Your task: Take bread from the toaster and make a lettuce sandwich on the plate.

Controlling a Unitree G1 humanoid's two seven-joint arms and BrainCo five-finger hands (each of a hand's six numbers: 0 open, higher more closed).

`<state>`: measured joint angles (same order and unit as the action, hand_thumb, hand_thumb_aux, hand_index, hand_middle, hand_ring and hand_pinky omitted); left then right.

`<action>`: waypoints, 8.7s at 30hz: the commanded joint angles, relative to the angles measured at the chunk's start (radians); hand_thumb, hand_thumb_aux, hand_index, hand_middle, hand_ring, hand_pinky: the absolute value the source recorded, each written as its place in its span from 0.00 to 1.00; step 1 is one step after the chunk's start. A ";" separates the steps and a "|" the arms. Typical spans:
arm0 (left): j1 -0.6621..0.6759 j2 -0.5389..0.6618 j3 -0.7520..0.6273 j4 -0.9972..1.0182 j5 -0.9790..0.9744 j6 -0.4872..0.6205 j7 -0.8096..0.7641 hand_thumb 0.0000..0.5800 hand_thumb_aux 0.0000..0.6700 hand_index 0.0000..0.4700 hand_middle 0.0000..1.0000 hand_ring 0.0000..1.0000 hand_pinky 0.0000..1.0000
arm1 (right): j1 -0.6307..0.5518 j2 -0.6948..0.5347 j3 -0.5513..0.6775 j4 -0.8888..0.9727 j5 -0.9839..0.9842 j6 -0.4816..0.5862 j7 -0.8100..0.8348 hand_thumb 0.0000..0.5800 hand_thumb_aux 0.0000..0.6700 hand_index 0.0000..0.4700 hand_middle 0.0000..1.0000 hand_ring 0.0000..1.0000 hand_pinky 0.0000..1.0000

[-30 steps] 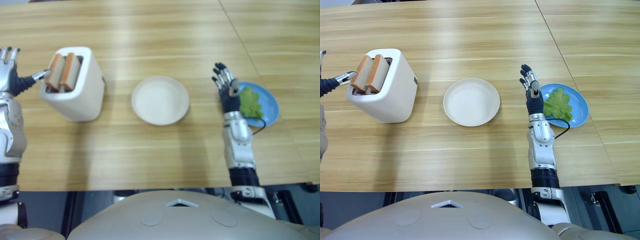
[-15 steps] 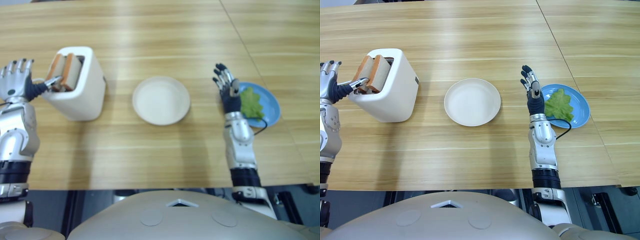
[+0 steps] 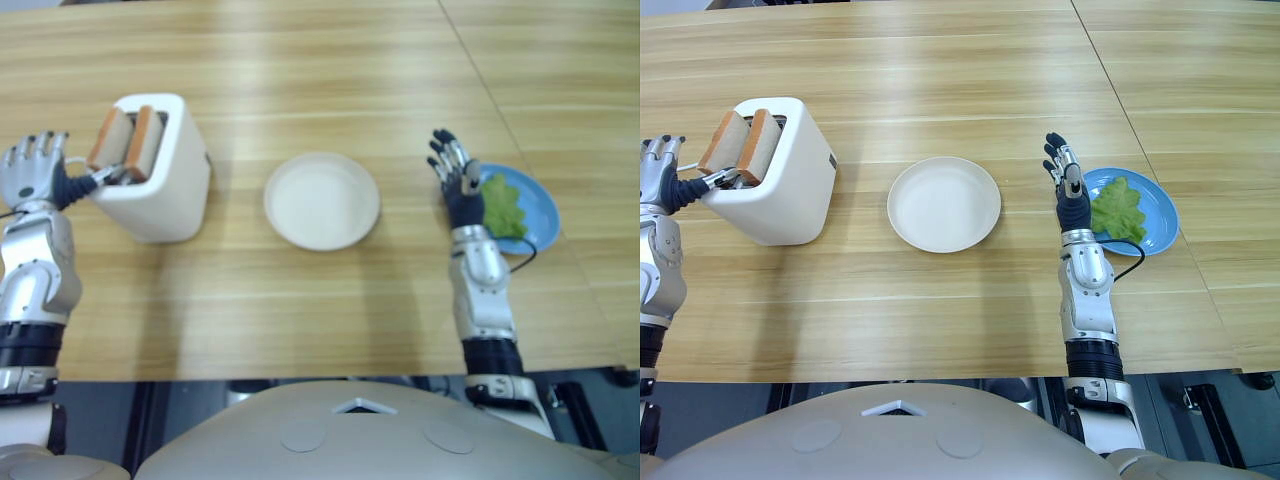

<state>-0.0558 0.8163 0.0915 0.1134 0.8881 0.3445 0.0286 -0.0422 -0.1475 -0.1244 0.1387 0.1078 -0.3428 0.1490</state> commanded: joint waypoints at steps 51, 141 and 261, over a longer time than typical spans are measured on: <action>-0.175 -0.746 -0.291 0.032 -0.671 -0.527 0.006 1.00 1.00 0.98 1.00 1.00 1.00 | 0.017 0.008 0.013 -0.011 -0.009 0.021 -0.006 0.00 0.00 0.00 0.00 0.00 0.00; -0.149 -0.577 -0.432 0.010 -0.146 -0.393 0.214 0.00 0.00 0.00 0.00 0.00 0.00 | -0.269 -0.637 0.517 0.832 -0.972 0.244 -0.683 1.00 1.00 0.98 0.60 0.60 0.60; -0.052 -0.144 -0.028 -0.084 -0.049 -0.007 -0.103 1.00 1.00 0.98 0.00 0.00 0.00 | 0.008 -0.250 0.107 -0.302 -0.522 0.235 -0.124 0.00 0.00 0.00 0.00 0.00 0.00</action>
<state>-0.1147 0.6731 0.0648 -0.0029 0.8534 0.3241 -0.0727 -0.0446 -0.3899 -0.0178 -0.1693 -0.4005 -0.1077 0.0263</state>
